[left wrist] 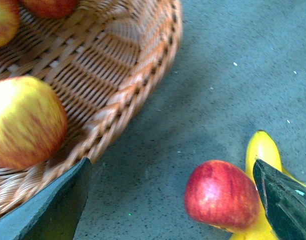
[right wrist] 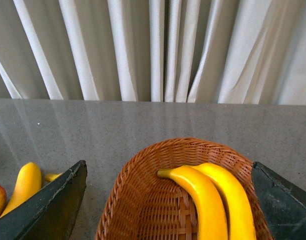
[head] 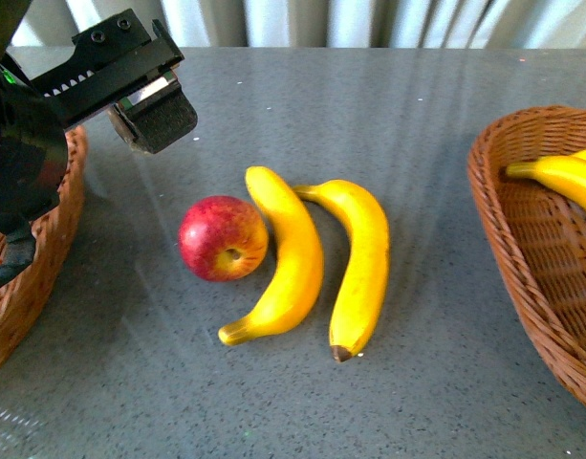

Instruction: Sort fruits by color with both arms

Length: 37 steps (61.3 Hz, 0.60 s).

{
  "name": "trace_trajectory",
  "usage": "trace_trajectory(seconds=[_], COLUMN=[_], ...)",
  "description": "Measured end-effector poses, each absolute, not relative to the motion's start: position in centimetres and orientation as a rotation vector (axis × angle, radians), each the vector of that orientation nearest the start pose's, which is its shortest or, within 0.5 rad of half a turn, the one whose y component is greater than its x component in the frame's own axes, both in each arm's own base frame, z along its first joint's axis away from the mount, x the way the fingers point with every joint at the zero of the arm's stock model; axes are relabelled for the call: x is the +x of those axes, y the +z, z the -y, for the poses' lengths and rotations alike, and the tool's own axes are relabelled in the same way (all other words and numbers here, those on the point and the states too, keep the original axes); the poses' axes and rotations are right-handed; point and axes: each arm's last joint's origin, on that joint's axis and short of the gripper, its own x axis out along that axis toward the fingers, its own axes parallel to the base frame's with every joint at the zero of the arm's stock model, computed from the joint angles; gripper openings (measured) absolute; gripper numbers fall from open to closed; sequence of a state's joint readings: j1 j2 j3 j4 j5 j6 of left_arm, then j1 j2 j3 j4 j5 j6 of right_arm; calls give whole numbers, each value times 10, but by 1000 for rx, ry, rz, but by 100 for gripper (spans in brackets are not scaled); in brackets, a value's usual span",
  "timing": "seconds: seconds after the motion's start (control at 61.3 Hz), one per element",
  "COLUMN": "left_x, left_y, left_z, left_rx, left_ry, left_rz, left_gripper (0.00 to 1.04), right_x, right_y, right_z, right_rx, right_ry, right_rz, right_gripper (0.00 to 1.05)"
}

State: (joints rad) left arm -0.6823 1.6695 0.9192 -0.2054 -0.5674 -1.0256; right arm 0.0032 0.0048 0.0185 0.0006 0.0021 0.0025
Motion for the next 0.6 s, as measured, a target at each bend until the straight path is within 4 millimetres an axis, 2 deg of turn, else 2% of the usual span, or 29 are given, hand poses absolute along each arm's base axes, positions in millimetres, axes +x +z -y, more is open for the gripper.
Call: trace_trajectory(seconds=[0.147,0.326,0.604], left_x=[273,288,290], left_y=[163,155,136], left_z=[208,219,234], left_rx=[-364,-311,-210], left_ry=[269,285,180], left_rz=[-761,-769,-856], left_gripper=[96,96,96], right_x=[97,97,97], right_y=[170,170,169], right_z=[0,0,0], right_rx=[3,3,3], right_ry=[2,2,2], right_rz=[14,14,14], right_gripper=[96,96,96])
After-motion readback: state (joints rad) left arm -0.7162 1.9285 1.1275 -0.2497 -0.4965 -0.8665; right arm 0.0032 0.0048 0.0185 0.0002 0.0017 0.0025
